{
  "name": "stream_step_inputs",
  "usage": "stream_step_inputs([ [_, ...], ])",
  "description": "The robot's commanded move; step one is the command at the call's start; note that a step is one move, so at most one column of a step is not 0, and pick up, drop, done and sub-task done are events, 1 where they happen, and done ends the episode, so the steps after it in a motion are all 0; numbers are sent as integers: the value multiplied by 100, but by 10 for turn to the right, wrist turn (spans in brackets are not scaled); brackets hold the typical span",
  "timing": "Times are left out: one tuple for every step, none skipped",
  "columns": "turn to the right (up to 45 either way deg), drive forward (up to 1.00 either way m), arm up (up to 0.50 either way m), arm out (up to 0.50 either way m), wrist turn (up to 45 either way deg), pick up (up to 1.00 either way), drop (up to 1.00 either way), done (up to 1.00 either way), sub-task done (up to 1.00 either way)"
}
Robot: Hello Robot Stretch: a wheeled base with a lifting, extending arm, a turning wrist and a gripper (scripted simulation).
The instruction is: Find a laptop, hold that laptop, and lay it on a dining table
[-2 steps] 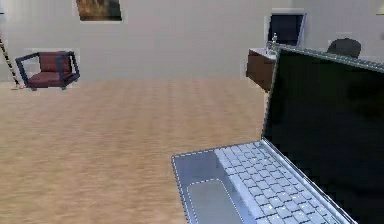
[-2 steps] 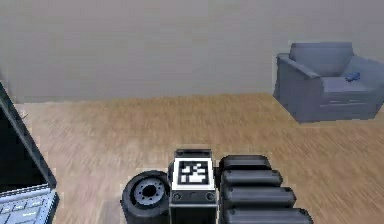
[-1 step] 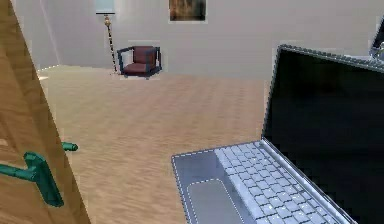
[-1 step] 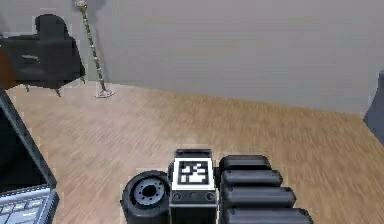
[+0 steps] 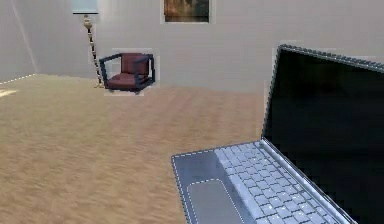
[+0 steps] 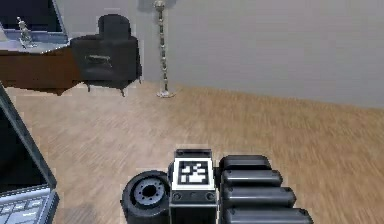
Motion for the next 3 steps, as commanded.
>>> stream_step_inputs([
  [-300,0,0,0,0,0,0,0,0],
  [0,5,0,0,0,0,0,0,0],
  [-270,0,0,0,0,0,0,0,0],
])
